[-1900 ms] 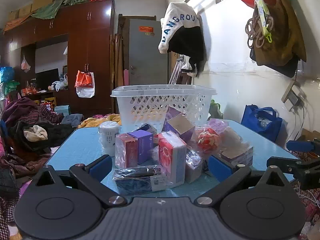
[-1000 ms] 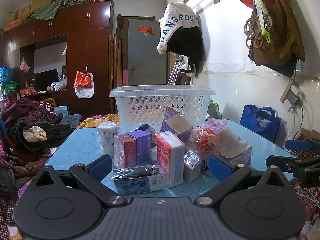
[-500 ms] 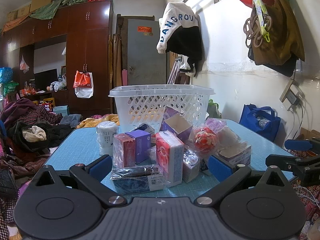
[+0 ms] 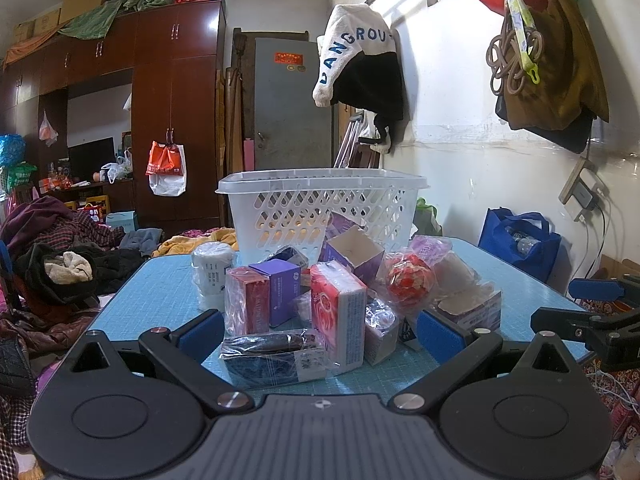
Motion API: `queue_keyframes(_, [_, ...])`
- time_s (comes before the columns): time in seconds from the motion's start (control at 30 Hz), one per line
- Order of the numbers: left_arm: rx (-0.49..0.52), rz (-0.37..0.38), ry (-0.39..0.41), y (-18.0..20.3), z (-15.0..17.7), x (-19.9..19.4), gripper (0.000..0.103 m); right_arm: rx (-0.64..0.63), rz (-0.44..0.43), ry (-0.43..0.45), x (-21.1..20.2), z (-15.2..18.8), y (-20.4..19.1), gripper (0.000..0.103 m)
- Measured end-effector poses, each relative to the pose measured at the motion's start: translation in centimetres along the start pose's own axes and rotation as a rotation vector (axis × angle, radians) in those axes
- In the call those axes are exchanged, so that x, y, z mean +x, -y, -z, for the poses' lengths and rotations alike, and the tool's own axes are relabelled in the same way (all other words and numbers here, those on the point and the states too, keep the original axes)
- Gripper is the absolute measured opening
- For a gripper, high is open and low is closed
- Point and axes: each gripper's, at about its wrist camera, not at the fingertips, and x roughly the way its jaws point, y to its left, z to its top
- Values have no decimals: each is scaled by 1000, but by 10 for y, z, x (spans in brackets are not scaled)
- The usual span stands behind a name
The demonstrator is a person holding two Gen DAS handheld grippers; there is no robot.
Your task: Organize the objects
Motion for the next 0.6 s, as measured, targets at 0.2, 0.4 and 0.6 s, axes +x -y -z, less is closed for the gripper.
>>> queue_keyframes(0.2, [2,0,-1,2,1,0,103,3,-2,3,0,0,0,103])
queue_keyframes(0.4, [2,-1,-8,2,2,2,103,5,-6,5,1,0,0,103])
queue_keyframes(0.6, [1,-8,2,-2,2,3,103,9,-11,10,2,1,0,103])
